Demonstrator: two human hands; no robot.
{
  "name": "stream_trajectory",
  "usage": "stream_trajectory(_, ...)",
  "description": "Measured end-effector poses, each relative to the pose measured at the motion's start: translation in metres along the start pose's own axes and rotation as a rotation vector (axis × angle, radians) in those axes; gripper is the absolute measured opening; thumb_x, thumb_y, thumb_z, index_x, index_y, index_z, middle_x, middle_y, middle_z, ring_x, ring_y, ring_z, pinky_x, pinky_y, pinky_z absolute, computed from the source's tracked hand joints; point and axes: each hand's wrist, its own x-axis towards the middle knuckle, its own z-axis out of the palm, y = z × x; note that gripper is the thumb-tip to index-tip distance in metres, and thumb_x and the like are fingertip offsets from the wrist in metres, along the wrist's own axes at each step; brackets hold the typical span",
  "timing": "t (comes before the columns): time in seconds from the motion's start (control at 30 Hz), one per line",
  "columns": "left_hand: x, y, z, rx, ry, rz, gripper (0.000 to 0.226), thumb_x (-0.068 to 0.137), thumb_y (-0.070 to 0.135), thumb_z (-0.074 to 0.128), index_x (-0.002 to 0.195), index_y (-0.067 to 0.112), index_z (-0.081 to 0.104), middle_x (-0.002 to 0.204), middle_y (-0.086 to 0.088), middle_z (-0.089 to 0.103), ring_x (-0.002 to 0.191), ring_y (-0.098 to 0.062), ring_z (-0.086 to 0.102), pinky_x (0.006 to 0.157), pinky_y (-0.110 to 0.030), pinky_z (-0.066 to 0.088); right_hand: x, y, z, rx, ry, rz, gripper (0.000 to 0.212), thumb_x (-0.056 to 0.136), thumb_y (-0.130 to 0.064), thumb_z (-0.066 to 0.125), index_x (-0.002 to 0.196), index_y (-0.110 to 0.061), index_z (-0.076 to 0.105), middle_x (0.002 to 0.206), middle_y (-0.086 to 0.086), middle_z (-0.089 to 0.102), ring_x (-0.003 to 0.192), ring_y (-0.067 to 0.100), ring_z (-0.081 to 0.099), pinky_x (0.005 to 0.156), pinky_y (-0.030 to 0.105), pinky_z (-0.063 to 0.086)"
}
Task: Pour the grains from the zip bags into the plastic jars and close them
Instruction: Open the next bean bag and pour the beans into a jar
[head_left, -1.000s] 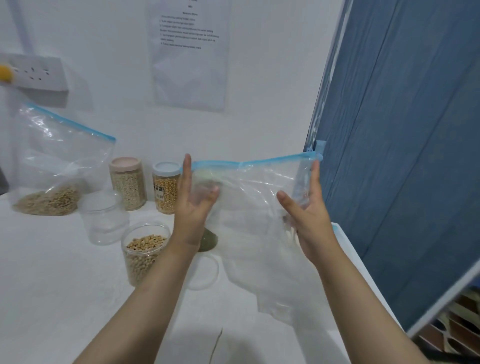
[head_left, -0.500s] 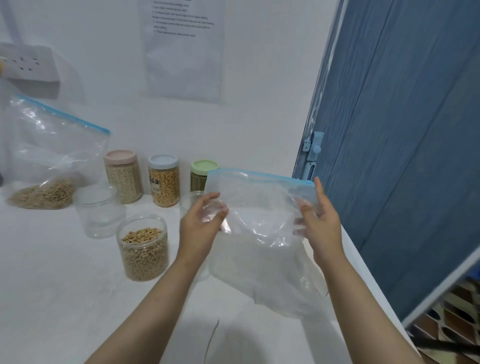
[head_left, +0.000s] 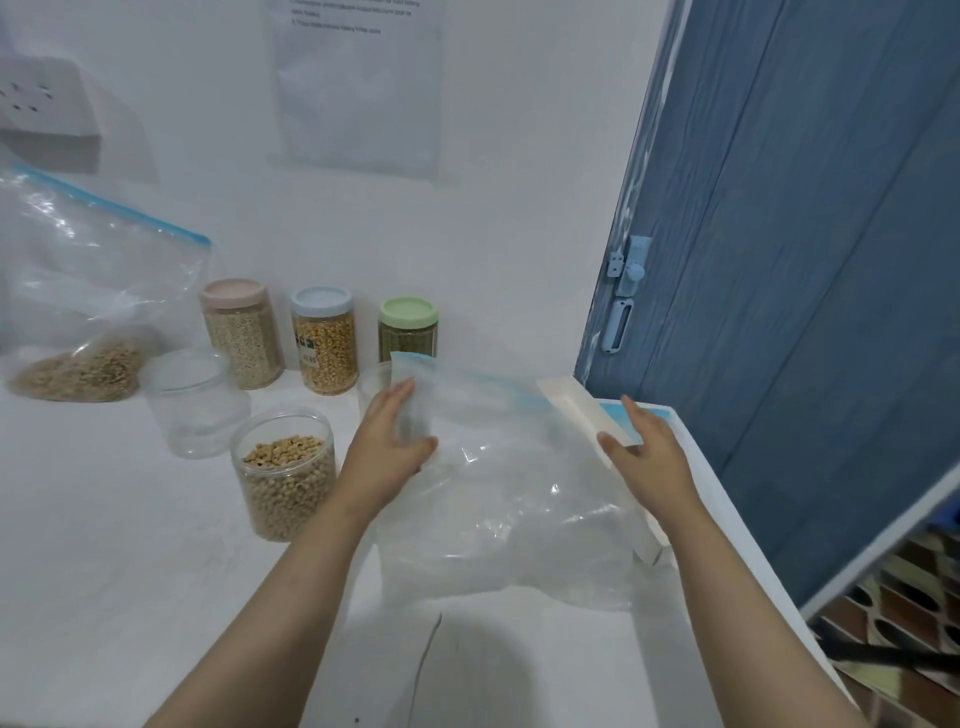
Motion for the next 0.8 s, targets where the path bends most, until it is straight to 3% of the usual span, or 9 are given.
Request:
stream_trajectory(0.1,0.001,-0.004,0.004,0.052,0.01,-0.033,0.076,0.081,-0.004,0.063,0.148,0.022,0.041,0.148,0.011,0.034,0.133,-0.009,0.036,0.106,-0.045,0.045,-0.005,0.021,0.004,-0.34,-0.14,0.157,0.086,0.093,-0.044,0.062,0.158,-0.035,0.005,0.158,0.006,0.028,0.134,0.034,0.041,0.109,0.046,0.033)
stream_trajectory(0.17,0.0,-0.003,0.007,0.021,-0.006,-0.03,0.077,0.08,-0.006,0.06,0.149,0.021,0.041,0.154,0.007,0.032,0.137,-0.009,0.033,0.11,-0.046,0.041,-0.011,0.029,0.005,-0.52,-0.236,0.278,0.096,0.092,-0.049,0.059,0.154,-0.042,-0.013,0.158,0.009,0.024,0.132,0.037,0.04,0.107,0.05,0.033)
stream_trajectory(0.27,0.0,-0.002,0.012,-0.022,-0.019,0.014,0.074,0.078,-0.001,0.056,0.148,0.019,0.042,0.153,0.007,0.034,0.138,-0.011,0.035,0.11,-0.046,0.041,-0.015,0.028,0.005,-0.577,-0.216,0.337,0.088,0.098,-0.044,0.052,0.153,-0.043,-0.016,0.145,0.011,0.037,0.127,0.033,0.041,0.105,0.05,0.034)
stream_trajectory(0.3,0.001,-0.002,0.014,-0.045,-0.022,0.026,0.074,0.077,0.002,0.056,0.147,0.021,0.044,0.152,0.008,0.035,0.137,-0.016,0.039,0.105,-0.043,0.046,-0.015,0.026,0.003,-0.556,-0.185,0.334,0.084,0.099,-0.042,0.051,0.154,-0.043,-0.013,0.138,0.01,0.042,0.123,0.032,0.043,0.103,0.049,0.034)
stream_trajectory(0.37,0.002,0.001,0.015,-0.136,-0.027,0.02,0.071,0.082,-0.004,0.054,0.146,0.024,0.045,0.153,0.01,0.035,0.124,-0.025,0.052,0.079,-0.026,0.056,-0.014,0.022,-0.003,-0.497,-0.147,0.32,0.083,0.097,-0.045,0.053,0.155,-0.042,-0.006,0.134,0.009,0.047,0.123,0.033,0.044,0.102,0.049,0.034)
stream_trajectory(0.43,0.006,0.004,0.015,-0.238,-0.036,0.002,0.072,0.086,-0.014,0.05,0.144,0.028,0.047,0.153,0.013,0.036,0.092,-0.019,0.059,0.058,-0.018,0.049,-0.013,0.02,-0.013,-0.453,-0.139,0.31,0.087,0.093,-0.045,0.059,0.155,-0.043,-0.002,0.139,0.006,0.047,0.127,0.034,0.043,0.104,0.051,0.032)
stream_trajectory(0.5,0.009,0.007,0.013,-0.304,-0.048,-0.007,0.072,0.087,-0.016,0.047,0.142,0.031,0.05,0.151,0.016,0.041,0.069,-0.015,0.05,0.052,-0.016,0.044,-0.012,0.015,-0.022,-0.444,-0.118,0.276,0.092,0.089,-0.043,0.066,0.155,-0.045,0.001,0.144,0.002,0.046,0.129,0.033,0.043,0.105,0.051,0.032)
stream_trajectory(0.67,0.01,0.012,0.013,-0.363,-0.069,0.015,0.073,0.086,-0.019,0.046,0.136,0.033,0.052,0.149,0.017,0.043,0.048,-0.004,0.038,0.046,-0.013,0.037,-0.017,0.004,-0.03,-0.357,0.037,0.174,0.091,0.088,-0.042,0.069,0.155,-0.045,0.008,0.144,0.0,0.046,0.128,0.028,0.047,0.103,0.05,0.039)
stream_trajectory(0.8,0.008,0.015,0.016,-0.321,-0.078,0.073,0.075,0.086,-0.02,0.046,0.141,0.03,0.05,0.149,0.023,0.041,0.046,-0.003,0.034,0.047,-0.012,0.037,-0.021,0.001,-0.031,-0.092,0.16,0.153,0.09,0.087,-0.045,0.07,0.155,-0.044,0.012,0.146,-0.003,0.048,0.13,0.027,0.047,0.105,0.052,0.043)
